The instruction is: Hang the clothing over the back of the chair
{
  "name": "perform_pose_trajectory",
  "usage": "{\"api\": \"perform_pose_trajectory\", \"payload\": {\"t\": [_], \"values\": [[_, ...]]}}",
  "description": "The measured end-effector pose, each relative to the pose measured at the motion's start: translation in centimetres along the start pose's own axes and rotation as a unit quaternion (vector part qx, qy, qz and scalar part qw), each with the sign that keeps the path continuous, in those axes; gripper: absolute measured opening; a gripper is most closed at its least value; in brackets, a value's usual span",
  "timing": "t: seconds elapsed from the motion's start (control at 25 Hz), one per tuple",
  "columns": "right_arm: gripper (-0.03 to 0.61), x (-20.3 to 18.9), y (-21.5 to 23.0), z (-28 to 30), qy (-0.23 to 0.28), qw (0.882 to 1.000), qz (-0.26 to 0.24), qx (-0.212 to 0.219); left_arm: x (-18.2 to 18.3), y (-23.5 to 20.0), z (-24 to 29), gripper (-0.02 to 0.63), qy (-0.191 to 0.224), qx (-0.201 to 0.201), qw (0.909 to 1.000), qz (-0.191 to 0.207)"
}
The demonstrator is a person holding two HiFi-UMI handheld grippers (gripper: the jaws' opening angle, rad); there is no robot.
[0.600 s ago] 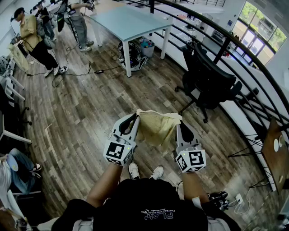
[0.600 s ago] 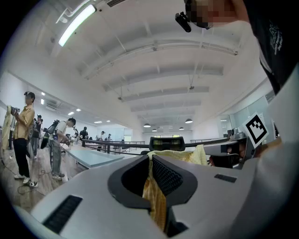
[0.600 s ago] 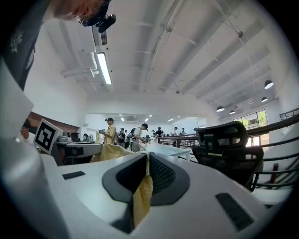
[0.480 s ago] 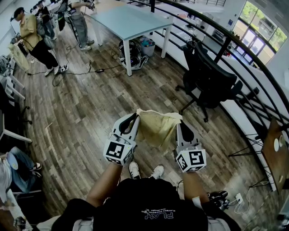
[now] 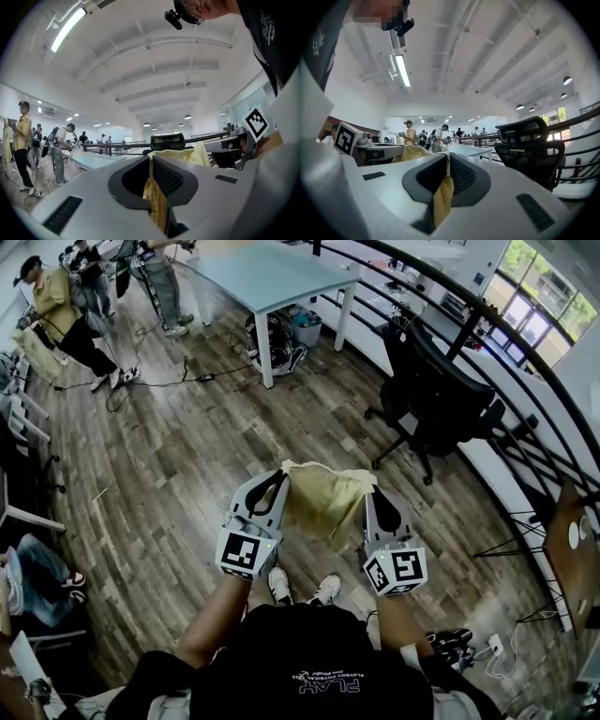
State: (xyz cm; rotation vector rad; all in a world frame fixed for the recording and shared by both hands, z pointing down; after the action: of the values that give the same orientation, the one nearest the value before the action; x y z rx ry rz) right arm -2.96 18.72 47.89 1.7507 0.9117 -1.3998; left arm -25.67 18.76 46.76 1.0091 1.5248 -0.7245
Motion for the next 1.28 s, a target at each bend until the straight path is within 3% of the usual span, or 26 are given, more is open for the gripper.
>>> {"api": "perform_pose_trajectory", "payload": {"t": [0.4, 0.92, 1.28], "values": [[0.032, 0.0, -1.3, 1.0, -0.013, 1.0, 0.005, 0.01, -0.2, -1.1, 0.0, 0.035, 0.003, -0.012, 0.9998, -0.016], [0.032, 0.0, -3.8, 2.4, -0.006, 0.999, -0.016, -0.034, 0.1, -4.6, -0.1, 0.034, 0.004, -0.035, 0.9987, -0.036], [0.031, 0.0, -2.6, 3.2, 0.001, 0.999, -0.02, -0.051, -0.5, -5.0, 2.2, 0.034, 0.006, -0.054, 0.9979, -0.035]]}}
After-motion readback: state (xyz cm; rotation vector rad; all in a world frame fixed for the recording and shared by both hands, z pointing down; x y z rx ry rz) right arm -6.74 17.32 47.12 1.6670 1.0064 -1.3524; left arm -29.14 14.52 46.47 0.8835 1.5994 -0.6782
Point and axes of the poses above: the fingertips, and each gripper's own axes: z forward along the fingers, y to its right, x out of its top, the point moved 6 cm from there along -z, backward along the fingers, and after that the axes turned 10 degrees about y, right-handed, at the moved point
